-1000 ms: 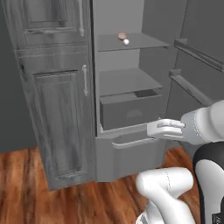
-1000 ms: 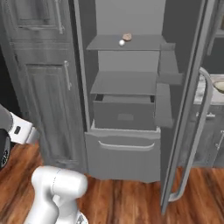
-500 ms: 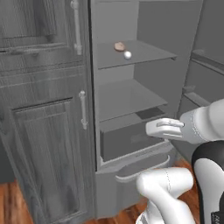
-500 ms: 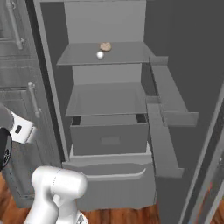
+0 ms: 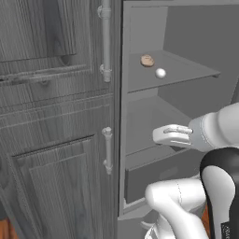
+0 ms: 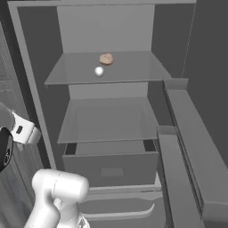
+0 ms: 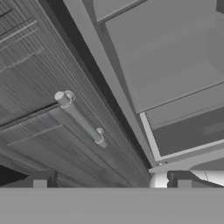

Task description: Pick the egg and butter from the fridge and place them by the bowl for mixing.

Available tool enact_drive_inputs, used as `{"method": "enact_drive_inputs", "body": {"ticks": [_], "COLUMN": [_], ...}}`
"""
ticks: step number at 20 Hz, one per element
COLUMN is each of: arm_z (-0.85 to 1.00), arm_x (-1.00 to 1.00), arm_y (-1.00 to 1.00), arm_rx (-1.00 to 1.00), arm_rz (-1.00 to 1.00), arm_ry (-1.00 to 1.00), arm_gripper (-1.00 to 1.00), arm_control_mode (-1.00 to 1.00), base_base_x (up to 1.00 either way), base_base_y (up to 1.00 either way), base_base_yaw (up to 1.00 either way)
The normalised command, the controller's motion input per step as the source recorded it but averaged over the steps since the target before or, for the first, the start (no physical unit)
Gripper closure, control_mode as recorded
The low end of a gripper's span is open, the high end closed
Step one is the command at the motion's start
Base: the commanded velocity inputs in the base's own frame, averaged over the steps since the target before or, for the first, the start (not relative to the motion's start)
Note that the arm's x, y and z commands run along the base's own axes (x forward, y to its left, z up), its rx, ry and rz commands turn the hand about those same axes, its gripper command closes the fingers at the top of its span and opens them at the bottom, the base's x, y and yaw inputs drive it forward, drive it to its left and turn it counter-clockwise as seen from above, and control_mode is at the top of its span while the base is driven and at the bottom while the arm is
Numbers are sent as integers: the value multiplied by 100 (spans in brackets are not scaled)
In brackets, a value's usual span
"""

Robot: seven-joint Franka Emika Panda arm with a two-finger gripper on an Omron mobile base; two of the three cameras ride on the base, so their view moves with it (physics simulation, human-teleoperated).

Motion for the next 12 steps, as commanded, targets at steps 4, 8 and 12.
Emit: {"method": "enact_drive_inputs", "body": {"ticks": [4, 8, 12], "arm_z": [0, 0, 0], "arm_x": [0, 0, 0], "arm_y": [0, 0, 0], "arm_rx": [0, 0, 0], "arm_rz": [0, 0, 0], "arm_ry": [0, 0, 0], "arm_gripper": [-100, -100, -100], "arm_control_mode": [100, 100, 100], "base_base_x": [24, 4, 3], "base_base_y": [-60, -10, -35], "base_base_yaw": [7, 0, 0]}}
